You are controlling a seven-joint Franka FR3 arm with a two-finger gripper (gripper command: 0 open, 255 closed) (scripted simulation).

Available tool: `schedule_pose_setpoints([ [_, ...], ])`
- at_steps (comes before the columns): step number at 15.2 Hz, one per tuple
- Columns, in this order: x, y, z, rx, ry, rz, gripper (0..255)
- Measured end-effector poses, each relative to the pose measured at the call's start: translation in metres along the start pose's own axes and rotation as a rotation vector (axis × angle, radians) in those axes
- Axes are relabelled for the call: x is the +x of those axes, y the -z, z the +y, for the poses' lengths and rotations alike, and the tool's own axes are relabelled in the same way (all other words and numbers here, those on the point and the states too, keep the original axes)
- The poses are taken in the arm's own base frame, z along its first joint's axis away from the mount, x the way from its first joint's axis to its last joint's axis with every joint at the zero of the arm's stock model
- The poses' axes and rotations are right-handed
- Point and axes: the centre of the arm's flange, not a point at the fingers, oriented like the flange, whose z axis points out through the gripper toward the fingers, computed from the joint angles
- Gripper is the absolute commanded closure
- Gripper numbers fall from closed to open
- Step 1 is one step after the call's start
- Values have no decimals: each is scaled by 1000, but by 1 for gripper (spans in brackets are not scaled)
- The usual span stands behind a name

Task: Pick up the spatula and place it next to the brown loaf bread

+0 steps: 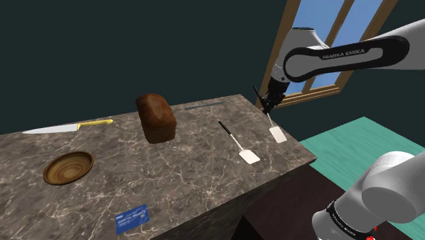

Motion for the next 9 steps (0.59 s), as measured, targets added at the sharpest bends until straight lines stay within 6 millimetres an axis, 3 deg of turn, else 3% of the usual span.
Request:
schedule_pose_setpoints([
  [9, 2, 47, 1, 0, 0, 0, 255],
])
